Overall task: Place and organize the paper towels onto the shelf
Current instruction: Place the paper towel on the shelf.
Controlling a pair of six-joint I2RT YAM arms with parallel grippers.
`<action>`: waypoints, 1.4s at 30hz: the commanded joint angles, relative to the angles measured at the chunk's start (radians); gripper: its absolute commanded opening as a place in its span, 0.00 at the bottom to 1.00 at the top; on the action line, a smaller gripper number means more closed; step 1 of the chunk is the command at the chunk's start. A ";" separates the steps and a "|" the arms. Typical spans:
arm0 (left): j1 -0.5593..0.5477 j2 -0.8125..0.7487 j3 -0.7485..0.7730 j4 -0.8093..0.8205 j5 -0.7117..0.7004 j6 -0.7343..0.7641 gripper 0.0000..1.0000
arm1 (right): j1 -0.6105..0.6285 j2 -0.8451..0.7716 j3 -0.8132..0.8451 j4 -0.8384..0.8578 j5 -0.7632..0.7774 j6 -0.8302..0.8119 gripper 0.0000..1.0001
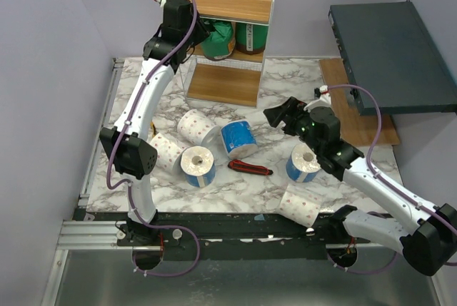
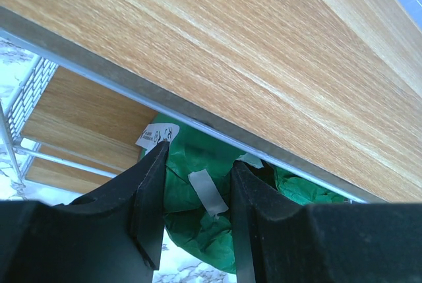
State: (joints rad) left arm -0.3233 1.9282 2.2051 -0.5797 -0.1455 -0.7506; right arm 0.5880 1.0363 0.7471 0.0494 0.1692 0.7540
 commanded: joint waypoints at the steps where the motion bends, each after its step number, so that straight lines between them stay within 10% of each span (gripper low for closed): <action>1: -0.008 -0.048 -0.009 0.087 -0.059 -0.013 0.21 | 0.003 -0.014 -0.015 -0.028 0.033 -0.018 0.87; 19: -0.034 -0.013 -0.004 0.165 -0.108 -0.034 0.24 | 0.003 -0.034 -0.010 -0.048 0.046 -0.024 0.87; 42: -0.036 -0.023 -0.085 0.142 -0.074 -0.022 0.55 | 0.002 -0.044 -0.023 -0.048 0.049 -0.021 0.87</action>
State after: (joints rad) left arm -0.3538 1.9282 2.1353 -0.4690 -0.2325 -0.7712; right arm 0.5880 1.0138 0.7345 0.0051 0.1936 0.7410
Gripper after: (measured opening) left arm 0.514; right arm 0.868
